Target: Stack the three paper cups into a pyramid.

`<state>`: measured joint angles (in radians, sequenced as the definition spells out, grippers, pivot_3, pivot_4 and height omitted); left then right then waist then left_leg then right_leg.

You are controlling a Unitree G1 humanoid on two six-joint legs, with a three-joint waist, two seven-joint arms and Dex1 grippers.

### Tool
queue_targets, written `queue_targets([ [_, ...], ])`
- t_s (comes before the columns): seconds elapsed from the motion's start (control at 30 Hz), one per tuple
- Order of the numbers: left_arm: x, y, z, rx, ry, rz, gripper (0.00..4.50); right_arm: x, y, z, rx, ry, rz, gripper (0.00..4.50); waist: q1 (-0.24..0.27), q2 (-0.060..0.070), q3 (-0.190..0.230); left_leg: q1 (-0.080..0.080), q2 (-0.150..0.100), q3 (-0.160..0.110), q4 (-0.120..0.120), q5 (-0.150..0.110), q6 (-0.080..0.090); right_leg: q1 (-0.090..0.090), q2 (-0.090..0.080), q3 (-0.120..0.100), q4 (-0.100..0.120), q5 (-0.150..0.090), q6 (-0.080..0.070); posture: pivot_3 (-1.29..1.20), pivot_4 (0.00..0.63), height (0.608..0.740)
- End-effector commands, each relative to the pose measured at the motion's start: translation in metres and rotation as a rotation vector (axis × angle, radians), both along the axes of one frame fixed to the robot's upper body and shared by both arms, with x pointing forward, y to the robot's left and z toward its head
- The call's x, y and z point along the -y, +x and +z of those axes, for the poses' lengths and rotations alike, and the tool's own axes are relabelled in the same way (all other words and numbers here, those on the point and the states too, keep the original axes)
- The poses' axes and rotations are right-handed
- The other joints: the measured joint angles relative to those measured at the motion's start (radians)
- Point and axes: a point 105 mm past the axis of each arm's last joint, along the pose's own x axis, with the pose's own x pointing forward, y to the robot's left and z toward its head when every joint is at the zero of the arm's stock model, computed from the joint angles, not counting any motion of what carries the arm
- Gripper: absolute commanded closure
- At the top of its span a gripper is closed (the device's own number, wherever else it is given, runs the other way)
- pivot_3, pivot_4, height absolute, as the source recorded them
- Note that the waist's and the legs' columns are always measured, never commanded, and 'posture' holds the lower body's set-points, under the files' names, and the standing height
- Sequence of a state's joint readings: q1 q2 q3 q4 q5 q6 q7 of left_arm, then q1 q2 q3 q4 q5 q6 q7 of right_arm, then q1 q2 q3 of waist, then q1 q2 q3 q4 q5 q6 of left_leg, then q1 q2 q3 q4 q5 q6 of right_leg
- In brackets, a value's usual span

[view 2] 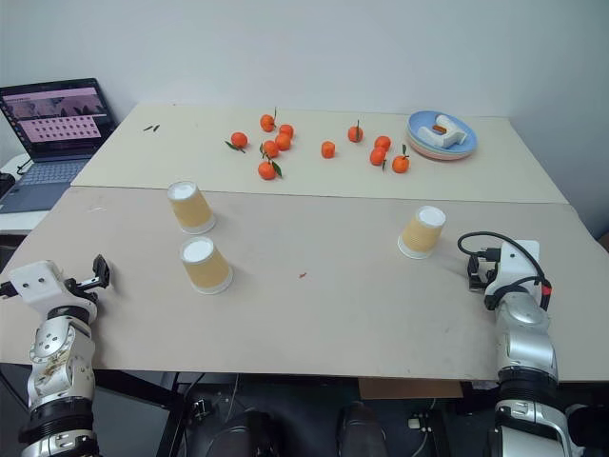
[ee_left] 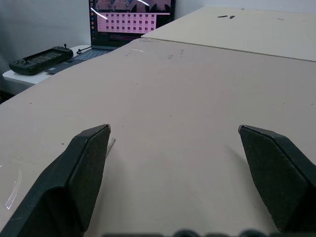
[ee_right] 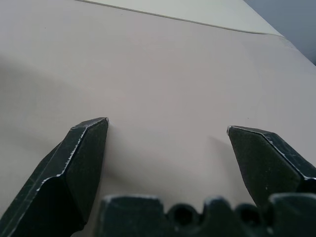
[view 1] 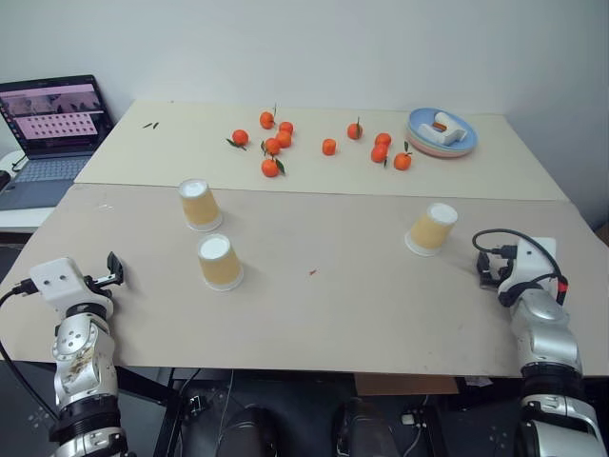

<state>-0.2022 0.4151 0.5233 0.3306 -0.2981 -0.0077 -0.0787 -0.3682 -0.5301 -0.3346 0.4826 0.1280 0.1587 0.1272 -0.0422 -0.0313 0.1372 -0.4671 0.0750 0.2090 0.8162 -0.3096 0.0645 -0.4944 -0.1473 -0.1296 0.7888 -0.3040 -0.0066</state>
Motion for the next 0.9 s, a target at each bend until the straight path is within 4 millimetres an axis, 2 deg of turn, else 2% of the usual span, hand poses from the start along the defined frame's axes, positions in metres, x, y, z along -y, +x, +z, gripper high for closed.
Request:
queue_targets([
  [0.03,0.009,0.005,0.005,0.008,0.022,-0.052,0.07,0.021,-0.003,0.035,0.133,-0.003,-0.091,0.0,0.0,0.0,0.0,0.0,0.0,0.0,0.0,0.0,0.0,0.0,0.0,0.0,0.0,0.0,0.0,0.0,0.15,0.669],
  [0.1,0.018,0.011,0.006,0.007,0.018,-0.109,0.07,0.038,-0.009,0.079,0.282,-0.009,-0.2,0.0,0.004,0.004,0.0,0.0,0.0,0.0,0.0,0.0,0.0,0.0,0.0,0.0,0.0,0.0,0.0,0.0,0.15,0.669],
  [0.13,0.019,0.012,0.007,0.009,0.017,-0.121,0.07,0.042,-0.011,0.093,0.324,-0.016,-0.223,0.0,0.006,0.007,0.0,-0.002,0.0,0.0,0.001,0.0,0.0,-0.001,-0.001,0.0,0.0,0.0,0.0,0.0,0.15,0.669],
  [0.17,0.019,0.012,0.007,0.011,0.019,-0.123,0.07,0.041,-0.012,0.11,0.377,-0.029,-0.23,0.0,0.006,0.009,0.0,-0.003,-0.001,0.0,0.001,0.0,0.0,-0.003,-0.001,0.0,0.001,0.0,0.0,0.0,0.15,0.669],
  [0.2,0.019,0.011,0.008,0.009,0.023,-0.125,0.07,0.036,-0.011,0.138,0.468,-0.026,-0.213,0.0,0.004,0.01,0.0,-0.003,-0.001,0.0,0.001,0.0,0.0,-0.003,-0.001,0.0,0.001,0.0,0.0,0.0,0.15,0.669],
  [0.23,0.019,0.011,0.008,0.005,0.023,-0.128,0.07,0.02,-0.007,0.173,0.567,-0.023,-0.144,0.0,0.004,0.011,0.0,-0.004,0.0,0.0,0.001,0.0,0.0,-0.003,0.0,0.0,0.001,0.0,0.0,0.0,0.15,0.669],
  [0.27,0.02,0.01,0.006,-0.008,0.028,-0.134,0.07,-0.008,-0.001,0.206,0.658,0.026,-0.008,0.0,-0.002,0.012,0.001,-0.004,0.0,0.0,0.001,0.0,0.0,-0.004,0.0,0.001,0.001,0.0,0.0,0.0,0.15,0.669],
  [0.3,0.02,0.01,0.004,-0.014,0.029,-0.139,0.07,-0.043,0.005,0.231,0.708,0.093,0.17,0.0,-0.01,0.013,0.0,-0.004,0.0,0.001,0.001,0.0,0.0,-0.005,0.0,0.002,0.002,0.0,0.0,0.0,0.15,0.669],
  [0.37,0.022,0.01,0.003,-0.02,0.028,-0.144,0.07,-0.103,0.007,0.245,0.683,0.16,0.477,0.0,-0.019,0.013,0.0,-0.004,0.001,0.002,0.001,0.0,0.0,-0.008,0.001,0.005,0.007,-0.001,-0.001,0.0,0.15,0.669],
  [0.43,0.024,0.01,0.004,-0.018,0.026,-0.15,0.07,-0.151,-0.004,0.242,0.599,0.183,0.745,0.0,-0.018,0.01,-0.002,-0.004,0.004,0.0,0.001,-0.001,-0.002,-0.007,0.002,0.004,0.005,-0.001,-0.001,0.0,0.15,0.669],
  [0.5,0.026,0.011,0.004,-0.018,0.025,-0.156,0.07,-0.195,-0.026,0.233,0.491,0.19,1.026,0.0,-0.01,0.007,-0.004,-0.003,0.006,-0.005,0.001,-0.001,-0.003,-0.001,0.007,-0.001,0.0,-0.002,-0.004,0.0,0.15,0.669],
  [0.53,0.027,0.011,0.004,-0.02,0.024,-0.161,0.07,-0.213,-0.039,0.226,0.427,0.197,1.154,0.0,-0.004,0.006,-0.004,-0.003,0.007,-0.006,0.001,-0.001,-0.004,0.001,0.008,-0.003,-0.003,-0.002,-0.004,0.0,0.15,0.669],
  [0.6,0.029,0.012,0.003,-0.027,0.026,-0.176,0.07,-0.236,-0.064,0.21,0.302,0.193,1.358,0.0,0.009,0.007,-0.003,-0.004,0.003,-0.006,0.001,-0.003,-0.001,0.001,0.004,-0.007,-0.003,-0.002,-0.005,0.0,0.15,0.669],
  [0.67,0.033,0.012,0.003,-0.036,0.028,-0.197,0.07,-0.249,-0.087,0.185,0.142,0.13,1.518,0.0,0.025,0.008,-0.003,-0.006,0.0,-0.006,0.002,-0.004,0.002,0.001,0.0,-0.008,-0.003,-0.001,-0.003,0.0,0.15,0.669],
  [0.77,0.049,0.014,0.005,-0.05,0.042,-0.323,0.07,-0.253,-0.089,0.149,-0.055,0.008,1.548,0.0,0.03,0.007,-0.003,-0.007,-0.001,-0.007,0.003,-0.007,0.006,0.003,-0.001,-0.01,-0.009,0.002,0.002,0.0,0.15,0.669],
  [0.9,0.098,0.006,0.013,-0.105,0.11,-0.69,0.07,-0.262,-0.088,0.119,-0.162,-0.088,1.585,0.0,0.029,0.007,-0.003,-0.007,-0.001,-0.008,0.003,-0.008,0.008,0.005,-0.002,-0.011,-0.014,0.004,0.004,0.0,0.15,0.669],
])
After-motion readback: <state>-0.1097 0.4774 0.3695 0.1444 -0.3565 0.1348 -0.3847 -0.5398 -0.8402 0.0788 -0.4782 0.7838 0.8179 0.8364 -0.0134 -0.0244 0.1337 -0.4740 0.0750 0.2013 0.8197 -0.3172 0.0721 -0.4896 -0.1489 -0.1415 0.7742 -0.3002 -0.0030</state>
